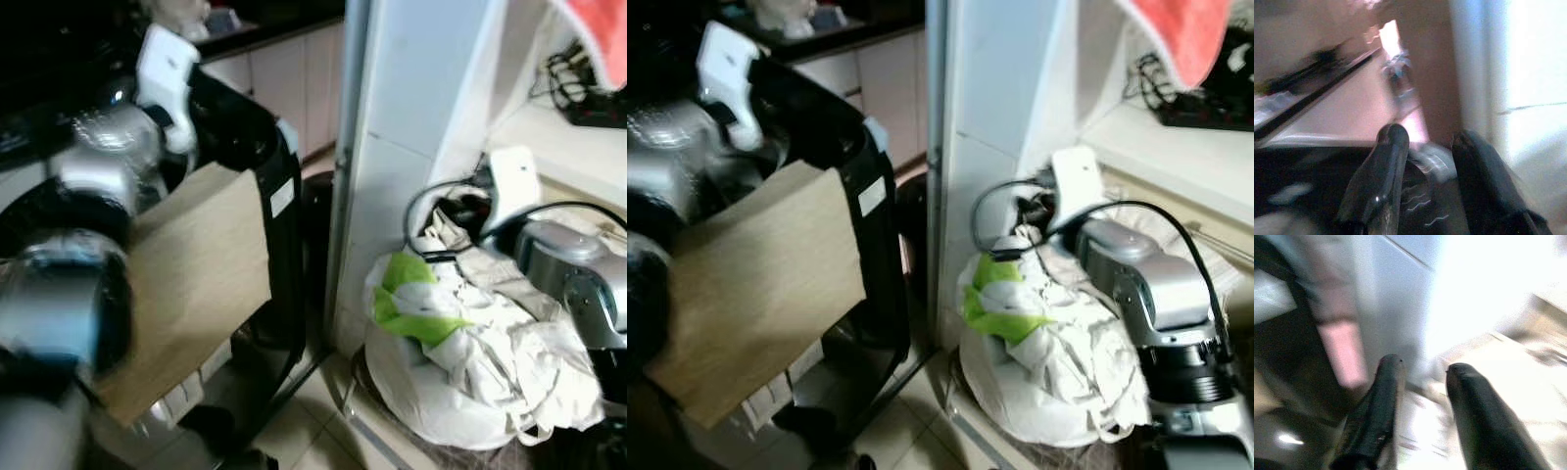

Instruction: Clothes washing

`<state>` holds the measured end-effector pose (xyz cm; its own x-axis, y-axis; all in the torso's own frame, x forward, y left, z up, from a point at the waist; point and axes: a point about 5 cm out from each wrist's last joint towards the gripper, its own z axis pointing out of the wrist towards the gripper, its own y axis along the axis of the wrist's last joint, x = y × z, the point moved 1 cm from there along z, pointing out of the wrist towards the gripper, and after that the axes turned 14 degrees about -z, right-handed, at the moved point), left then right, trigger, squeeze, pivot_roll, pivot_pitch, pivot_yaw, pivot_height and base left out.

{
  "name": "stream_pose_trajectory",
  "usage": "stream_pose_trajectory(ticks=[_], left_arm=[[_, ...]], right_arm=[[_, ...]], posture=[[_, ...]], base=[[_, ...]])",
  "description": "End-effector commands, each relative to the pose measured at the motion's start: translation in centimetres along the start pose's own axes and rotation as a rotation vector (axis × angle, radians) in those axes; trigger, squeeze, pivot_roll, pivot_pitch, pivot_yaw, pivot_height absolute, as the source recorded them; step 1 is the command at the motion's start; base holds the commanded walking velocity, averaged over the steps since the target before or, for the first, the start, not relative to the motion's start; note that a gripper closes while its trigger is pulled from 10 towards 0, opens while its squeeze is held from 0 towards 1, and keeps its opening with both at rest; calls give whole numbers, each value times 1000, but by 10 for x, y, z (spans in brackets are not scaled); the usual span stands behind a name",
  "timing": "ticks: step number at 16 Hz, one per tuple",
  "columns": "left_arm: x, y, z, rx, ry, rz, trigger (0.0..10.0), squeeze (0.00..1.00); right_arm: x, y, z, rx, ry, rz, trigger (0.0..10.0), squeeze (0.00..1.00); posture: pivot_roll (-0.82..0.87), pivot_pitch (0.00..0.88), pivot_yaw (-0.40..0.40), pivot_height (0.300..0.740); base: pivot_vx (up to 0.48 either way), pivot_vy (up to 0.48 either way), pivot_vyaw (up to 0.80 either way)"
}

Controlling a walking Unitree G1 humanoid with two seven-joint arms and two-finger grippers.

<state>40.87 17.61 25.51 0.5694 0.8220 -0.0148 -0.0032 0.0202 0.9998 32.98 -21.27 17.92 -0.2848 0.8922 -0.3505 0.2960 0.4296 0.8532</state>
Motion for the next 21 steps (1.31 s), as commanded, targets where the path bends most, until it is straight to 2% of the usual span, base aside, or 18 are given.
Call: stream_pose_trajectory(ticks=[1,2,3,5,6,7,10,11,14,15,16,17,18,19,20,21], left_arm=[[-21,4,3,-44,-133,-19,10000,0],[-49,-3,3,-45,-266,-24,10000,0],[-70,-12,0,-17,-360,-31,10000,0],[-97,-28,-5,32,-448,-88,10000,0],[-112,-40,-10,70,-481,-108,10000,0],[-115,-42,-13,77,-487,-108,10000,0],[-129,-56,-28,153,-505,-115,10000,0],[-131,-59,-31,173,-513,-122,10000,0],[-143,-70,-40,240,-556,-132,10000,0],[-148,-73,-41,257,-564,-130,10000,0],[-151,-73,-40,263,-566,-131,10000,0],[-151,-74,-41,266,-566,-130,10000,0],[-151,-74,-42,270,-563,-128,10000,0],[-151,-73,-42,266,-558,-127,10000,0],[-150,-72,-42,261,-549,-129,10000,0],[-150,-72,-42,262,-546,-132,10000,0]], right_arm=[[-6,-13,3,60,-37,-40,10000,1000],[-9,-27,4,141,-25,-104,10000,1000],[-11,-41,4,217,6,-197,10000,1000],[-19,-60,4,311,45,-318,10000,1000],[-21,-69,1,343,106,-361,10000,1000],[-21,-70,0,346,118,-367,10000,1000],[-7,-45,-7,188,267,-267,10000,1000],[-3,-43,-9,175,302,-251,10000,1000],[17,-55,-14,204,418,-244,10000,1000],[26,-69,-12,253,446,-240,10000,1000],[31,-78,-11,281,463,-231,10000,576],[35,-88,-10,312,471,-251,10000,0],[36,-96,-9,340,463,-255,10000,0],[35,-98,-8,347,459,-246,7412,0],[35,-101,-7,353,454,-227,1686,0],[35,-103,-6,358,454,-201,0,0]], posture=[[-84,0,63,740],[-83,0,63,740],[-82,0,63,740],[-82,0,64,740],[-82,0,65,740],[-80,0,63,740],[-77,0,61,740],[-78,0,63,740],[-85,0,72,740],[-85,0,74,740],[-85,0,74,740],[-80,0,75,740],[-80,0,75,740],[-78,0,74,740],[-77,0,74,740],[-77,0,73,740]], base=[[0,0,0],[0,0,0],[0,0,0],[0,0,0],[0,0,0],[0,0,0],[0,0,0],[0,0,0],[0,0,0],[0,0,0],[0,0,0],[0,0,0],[0,0,0],[0,0,0],[0,0,0],[0,0,0]])
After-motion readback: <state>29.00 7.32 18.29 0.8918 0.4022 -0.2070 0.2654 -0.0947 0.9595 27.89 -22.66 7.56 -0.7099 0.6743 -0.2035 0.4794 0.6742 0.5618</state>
